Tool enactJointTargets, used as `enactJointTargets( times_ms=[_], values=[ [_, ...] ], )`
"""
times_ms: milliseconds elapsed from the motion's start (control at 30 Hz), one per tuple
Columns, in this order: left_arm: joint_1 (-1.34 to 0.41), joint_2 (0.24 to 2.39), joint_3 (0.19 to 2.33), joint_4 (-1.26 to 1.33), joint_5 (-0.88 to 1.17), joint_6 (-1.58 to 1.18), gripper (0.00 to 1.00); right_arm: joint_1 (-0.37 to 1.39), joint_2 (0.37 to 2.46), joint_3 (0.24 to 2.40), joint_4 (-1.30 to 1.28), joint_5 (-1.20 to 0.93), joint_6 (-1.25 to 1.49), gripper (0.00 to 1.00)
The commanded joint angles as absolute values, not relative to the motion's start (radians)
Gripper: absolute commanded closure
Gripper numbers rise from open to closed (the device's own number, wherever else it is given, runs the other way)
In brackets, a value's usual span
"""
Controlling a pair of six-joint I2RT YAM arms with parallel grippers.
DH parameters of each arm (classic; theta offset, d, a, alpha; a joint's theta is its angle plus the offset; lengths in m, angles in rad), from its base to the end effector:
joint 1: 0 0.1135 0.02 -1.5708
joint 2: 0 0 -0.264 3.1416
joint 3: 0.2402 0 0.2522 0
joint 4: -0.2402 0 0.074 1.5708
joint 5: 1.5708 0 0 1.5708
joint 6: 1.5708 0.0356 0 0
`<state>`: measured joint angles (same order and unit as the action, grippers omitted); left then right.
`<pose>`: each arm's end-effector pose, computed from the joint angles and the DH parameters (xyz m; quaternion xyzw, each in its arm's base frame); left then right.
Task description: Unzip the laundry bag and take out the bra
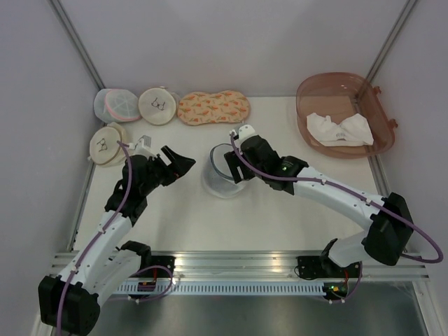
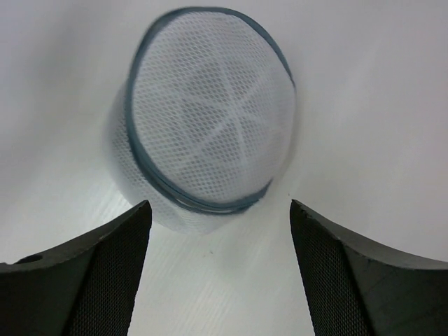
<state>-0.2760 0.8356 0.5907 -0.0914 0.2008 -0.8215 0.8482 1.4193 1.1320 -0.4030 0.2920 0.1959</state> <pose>0.1885 -0.0608 0.2722 -0.1627 0.7970 -0.3701 0.4487 0.2163 0.2298 0.2938 -0.2280 0.8677 0.0962 0.4311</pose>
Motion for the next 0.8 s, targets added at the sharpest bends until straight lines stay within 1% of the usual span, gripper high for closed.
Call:
enactJointTargets(
  times_ms=[0,167,367,400,467,567,767],
  values=[
    [-0.273,0.824,0.575,-0.130,0.158,-0.861,0.10,0.870,1.482,1.212,-0.370,0.160,0.184,0.16],
    [-0.273,0.816,0.574,-0.144,0.163,-0.871,0.10,0.917,1.595,1.337,-0.347,0.196,0.190,0.19],
    [-0.275,0.776,0.558,-0.147,0.170,-0.882,0.10,0.922,1.738,1.434,-0.351,0.389,0.228,0.29],
    [-0.273,0.773,0.555,-0.149,0.170,-0.882,0.10,0.922,1.752,1.446,-0.356,0.438,0.233,0.33],
    [-0.275,0.761,0.552,-0.160,0.169,-0.882,0.10,0.922,1.787,1.474,-0.368,0.483,0.242,0.38],
    [-0.273,0.750,0.545,-0.163,0.169,-0.887,0.10,0.922,1.821,1.488,-0.370,0.495,0.244,0.41],
    [-0.275,0.742,0.541,-0.169,0.163,-0.887,0.10,0.922,1.822,1.474,-0.350,0.426,0.248,0.41]
  ],
)
